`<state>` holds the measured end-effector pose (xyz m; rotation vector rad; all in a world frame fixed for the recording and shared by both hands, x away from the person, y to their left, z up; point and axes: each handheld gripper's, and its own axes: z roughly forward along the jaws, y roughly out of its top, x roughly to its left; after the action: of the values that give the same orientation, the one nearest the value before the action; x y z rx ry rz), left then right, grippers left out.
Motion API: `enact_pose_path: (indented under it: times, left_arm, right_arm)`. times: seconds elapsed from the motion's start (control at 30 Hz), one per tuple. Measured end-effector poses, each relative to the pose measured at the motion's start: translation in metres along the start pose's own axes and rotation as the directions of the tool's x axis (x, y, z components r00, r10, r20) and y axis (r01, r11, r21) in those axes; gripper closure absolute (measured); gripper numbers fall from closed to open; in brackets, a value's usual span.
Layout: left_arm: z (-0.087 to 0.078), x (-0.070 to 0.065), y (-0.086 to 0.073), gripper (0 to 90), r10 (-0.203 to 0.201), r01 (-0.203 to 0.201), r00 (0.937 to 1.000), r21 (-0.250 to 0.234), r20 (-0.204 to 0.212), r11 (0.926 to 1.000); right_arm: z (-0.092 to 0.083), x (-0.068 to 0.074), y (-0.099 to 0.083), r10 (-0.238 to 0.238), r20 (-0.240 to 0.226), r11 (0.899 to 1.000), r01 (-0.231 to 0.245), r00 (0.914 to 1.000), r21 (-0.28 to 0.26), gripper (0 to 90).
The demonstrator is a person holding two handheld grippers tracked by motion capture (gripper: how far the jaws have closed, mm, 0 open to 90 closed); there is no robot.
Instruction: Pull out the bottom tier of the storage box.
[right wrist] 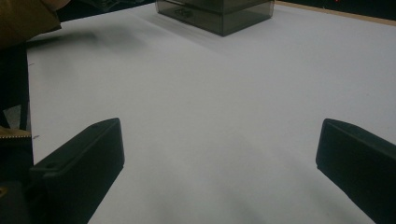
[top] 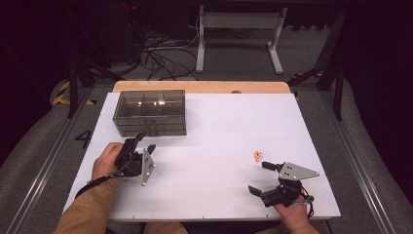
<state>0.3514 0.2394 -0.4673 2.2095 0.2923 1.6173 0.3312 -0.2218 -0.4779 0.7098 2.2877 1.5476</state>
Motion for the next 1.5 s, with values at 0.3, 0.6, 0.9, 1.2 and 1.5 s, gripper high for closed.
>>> enact_pose_path:
  times: [0.3, 0.6, 0.9, 1.2, 1.5]
  left_arm:
    - [0.004, -0.004, -0.001, 46.5, 0.013, -0.012, 0.9986, 0.018, -0.051, 0.9998]
    - [0.012, -0.015, -0.002, 52.1, 0.084, -0.080, 0.9945, 0.059, -0.062, 0.9950]
    - [0.019, -0.022, -0.003, 55.4, 0.147, -0.140, 0.9858, 0.086, -0.081, 0.9863]
    - [0.029, -0.025, -0.008, 57.2, 0.192, -0.182, 0.9780, 0.114, -0.083, 0.9767]
    - [0.040, -0.029, -0.014, 58.8, 0.228, -0.214, 0.9700, 0.143, -0.085, 0.9663]
  right_arm:
    - [0.000, 0.000, 0.000, 0.000, 0.000, 1.000, 0.000, 1.0000, 0.000, 1.6]
    - [0.000, 0.000, 0.000, -0.001, 0.000, 1.000, 0.001, 1.0000, 0.003, 1.6]
    - [0.001, 0.000, 0.000, -0.004, 0.000, 1.000, 0.004, 1.0000, 0.006, 1.7]
    - [0.001, 0.001, 0.000, -0.005, -0.002, 1.000, 0.005, 1.0000, 0.006, 1.7]
    - [0.001, 0.001, 0.000, -0.006, -0.004, 1.000, 0.006, 1.0000, 0.006, 1.7]
